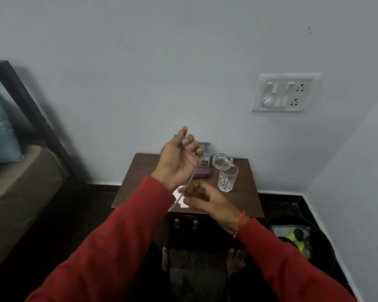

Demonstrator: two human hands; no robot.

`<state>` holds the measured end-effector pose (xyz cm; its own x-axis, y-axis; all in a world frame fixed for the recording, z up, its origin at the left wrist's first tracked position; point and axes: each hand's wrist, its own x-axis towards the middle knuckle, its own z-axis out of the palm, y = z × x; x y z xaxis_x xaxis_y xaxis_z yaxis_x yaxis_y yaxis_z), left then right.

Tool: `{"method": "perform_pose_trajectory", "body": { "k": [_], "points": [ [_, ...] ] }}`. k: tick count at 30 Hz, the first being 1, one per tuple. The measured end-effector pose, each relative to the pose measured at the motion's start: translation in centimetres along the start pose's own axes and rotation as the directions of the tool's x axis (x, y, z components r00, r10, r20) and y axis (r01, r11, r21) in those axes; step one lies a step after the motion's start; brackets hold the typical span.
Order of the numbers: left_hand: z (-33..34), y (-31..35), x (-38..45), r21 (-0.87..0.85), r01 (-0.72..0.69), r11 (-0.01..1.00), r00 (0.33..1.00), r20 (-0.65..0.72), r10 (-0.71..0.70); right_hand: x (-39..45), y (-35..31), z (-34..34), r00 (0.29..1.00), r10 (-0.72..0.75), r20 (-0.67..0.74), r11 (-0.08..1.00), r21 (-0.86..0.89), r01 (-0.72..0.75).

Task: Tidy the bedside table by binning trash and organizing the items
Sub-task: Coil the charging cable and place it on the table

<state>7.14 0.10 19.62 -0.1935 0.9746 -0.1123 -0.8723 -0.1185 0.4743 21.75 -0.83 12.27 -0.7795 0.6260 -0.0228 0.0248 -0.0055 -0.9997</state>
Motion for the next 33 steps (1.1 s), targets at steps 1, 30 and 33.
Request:
{"method": "perform_pose_trajectory", "body": {
  "k": [1, 30, 33],
  "points": [
    [0.1, -0.2, 0.1, 0.024, -0.012, 1.000, 1.000, -0.005, 0.012, 0.0, -0.1, 0.4, 0.999, 0.031, 0.028, 0.990, 0.133, -0.034],
    [-3.5, -3.6, -3.4, 0.965, 0.173, 0.197, 0.936, -0.099, -0.337, -0.6, -5.0, -4.3, 0.978, -0.199, -0.064, 0.941, -0.291, 0.172],
    [-3.1, -3.7, -3.5, 0.930, 0.219, 0.294, 0.926, -0.103, -0.364, 0.1, -4.1, -4.9, 0.945, -0.123, -0.303, 0.988, -0.129, 0.087]
  ]
}}
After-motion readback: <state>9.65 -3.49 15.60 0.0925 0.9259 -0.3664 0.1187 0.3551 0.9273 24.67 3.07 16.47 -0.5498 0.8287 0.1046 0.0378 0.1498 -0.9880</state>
